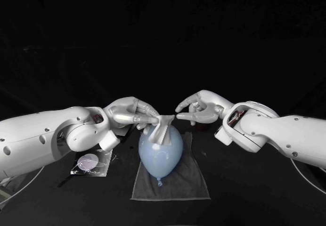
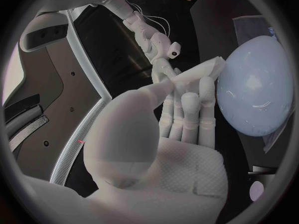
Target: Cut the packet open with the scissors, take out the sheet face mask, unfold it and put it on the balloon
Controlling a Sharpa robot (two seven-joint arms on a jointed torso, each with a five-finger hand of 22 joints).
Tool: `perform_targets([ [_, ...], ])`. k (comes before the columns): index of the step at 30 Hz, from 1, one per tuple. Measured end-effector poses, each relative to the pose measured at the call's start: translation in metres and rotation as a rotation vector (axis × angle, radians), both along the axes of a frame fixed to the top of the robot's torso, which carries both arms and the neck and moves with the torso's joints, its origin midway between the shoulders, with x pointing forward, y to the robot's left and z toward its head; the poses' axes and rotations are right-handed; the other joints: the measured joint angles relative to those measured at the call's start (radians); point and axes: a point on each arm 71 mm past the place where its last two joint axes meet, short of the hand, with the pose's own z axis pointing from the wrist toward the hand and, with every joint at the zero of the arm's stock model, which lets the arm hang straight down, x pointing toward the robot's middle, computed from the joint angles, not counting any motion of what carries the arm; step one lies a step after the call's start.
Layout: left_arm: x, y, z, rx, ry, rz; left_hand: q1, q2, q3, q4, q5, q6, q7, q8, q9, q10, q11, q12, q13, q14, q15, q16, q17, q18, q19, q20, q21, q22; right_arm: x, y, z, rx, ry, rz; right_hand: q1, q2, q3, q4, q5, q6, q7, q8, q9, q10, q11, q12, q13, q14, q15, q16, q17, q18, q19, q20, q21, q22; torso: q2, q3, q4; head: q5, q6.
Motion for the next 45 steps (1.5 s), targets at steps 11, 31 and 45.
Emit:
perform_targets([
  [11,0.006,-0.006,0.001,-0.048,0.019,0.055,-0.010,0.002,0.023,-0.007,0.000,0.000,0.000,-0.003,0.015,0.000,0.000,0.013,0.004,0.038,-0.002,0.026,0.039,-0.002,0.008,-0.008,0.011,0.002,0.010,-0.010,-0.008,-0.005,-0.012,-0.081,0.029,-0.031,-0.042,0.032,0.000,-0.076,0.032,-0.036,-0.018,-0.124,0.031,-0.114,-0.116,-0.168,0.032,-0.129,-0.170,-0.011,-0.042,0.028,-0.068,-0.044,-0.001,0.0003,-0.0005,-0.001,0.005],
  [31,0.017,-0.011,0.000,-0.065,0.036,0.237,-0.025,-0.001,0.045,-0.015,-0.001,0.004,0.000,-0.009,0.029,0.000,0.000,0.018,0.005,0.059,-0.005,0.035,0.050,-0.004,0.015,-0.015,0.020,0.005,-0.042,-0.011,-0.016,0.085,-0.150,-0.078,0.109,-0.008,-0.055,0.039,0.058,0.095,-0.038,0.082,-0.008,0.131,-0.034,0.301,0.145,0.132,-0.030,0.180,0.173,0.011,0.070,-0.012,0.004,0.005,-0.002,0.0009,-0.0013,0.001,0.009],
  [45,0.021,-0.008,-0.002,-0.067,0.061,0.355,-0.045,-0.005,0.068,-0.015,0.000,0.005,-0.002,-0.013,0.056,0.000,0.000,0.022,-0.005,0.057,-0.008,0.026,0.011,-0.008,0.019,-0.019,0.020,0.004,-0.062,0.020,-0.027,0.071,-0.268,-0.046,0.076,-0.043,-0.086,0.071,0.060,0.072,-0.020,0.068,-0.032,0.122,-0.021,0.293,0.125,0.126,-0.017,0.173,0.146,0.009,0.071,-0.012,0.008,0.015,0.000,0.0014,-0.0008,0.006,0.014],
])
